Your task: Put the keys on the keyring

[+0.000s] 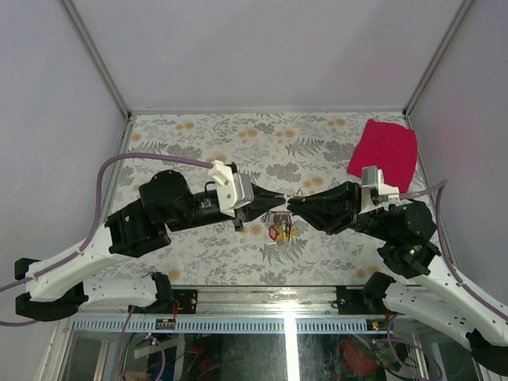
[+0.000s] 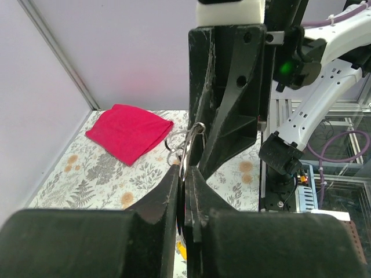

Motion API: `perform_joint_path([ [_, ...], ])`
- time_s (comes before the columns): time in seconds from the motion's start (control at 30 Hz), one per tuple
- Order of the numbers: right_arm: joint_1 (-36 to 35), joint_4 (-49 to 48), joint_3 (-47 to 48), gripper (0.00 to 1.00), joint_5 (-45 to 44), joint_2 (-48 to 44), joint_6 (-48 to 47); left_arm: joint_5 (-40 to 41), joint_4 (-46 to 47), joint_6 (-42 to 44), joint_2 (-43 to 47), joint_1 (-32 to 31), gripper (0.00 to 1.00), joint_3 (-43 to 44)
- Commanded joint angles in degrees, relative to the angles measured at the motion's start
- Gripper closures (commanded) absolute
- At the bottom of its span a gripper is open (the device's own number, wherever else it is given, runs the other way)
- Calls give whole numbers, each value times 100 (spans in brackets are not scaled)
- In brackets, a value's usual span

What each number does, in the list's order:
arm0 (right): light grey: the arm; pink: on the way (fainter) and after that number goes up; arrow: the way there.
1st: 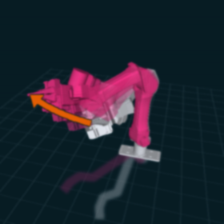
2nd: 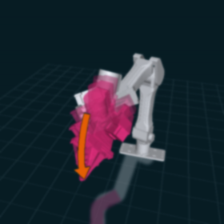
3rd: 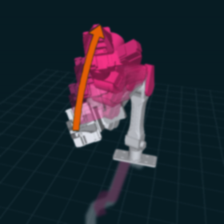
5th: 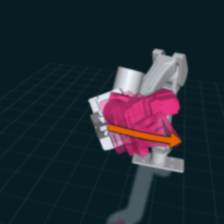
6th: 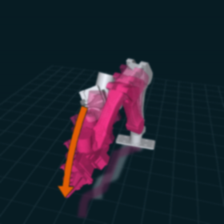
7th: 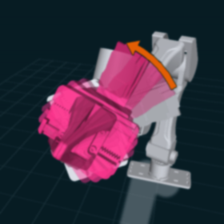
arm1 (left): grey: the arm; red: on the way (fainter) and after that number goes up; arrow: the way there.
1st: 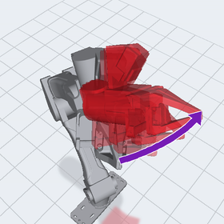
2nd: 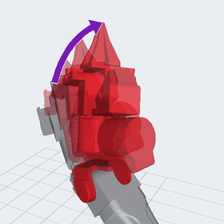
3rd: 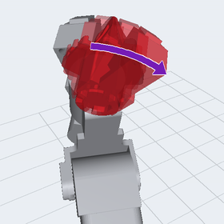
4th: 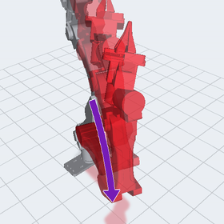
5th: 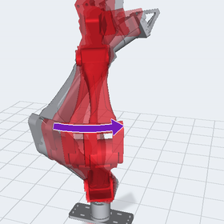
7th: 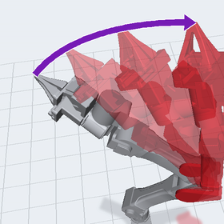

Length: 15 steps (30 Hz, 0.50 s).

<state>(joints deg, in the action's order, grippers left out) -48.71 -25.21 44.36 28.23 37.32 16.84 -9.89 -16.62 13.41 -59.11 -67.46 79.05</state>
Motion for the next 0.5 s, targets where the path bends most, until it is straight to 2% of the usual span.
perform_joint_path([
  [0.0,4,867,596,71,-303,-266,-504,343,3,129,88,-19,100,248],
  [0.1,4,1901,817,58,-495,-405,-875,578,-185,213,62,-20,100,382],
  [0.23,6,2752,1005,50,-780,-563,-1200,795,-310,307,38,-16,100,472],
  [0.47,2,2715,1367,45,-958,-490,-1596,860,-561,309,-155,-18,100,599],
])
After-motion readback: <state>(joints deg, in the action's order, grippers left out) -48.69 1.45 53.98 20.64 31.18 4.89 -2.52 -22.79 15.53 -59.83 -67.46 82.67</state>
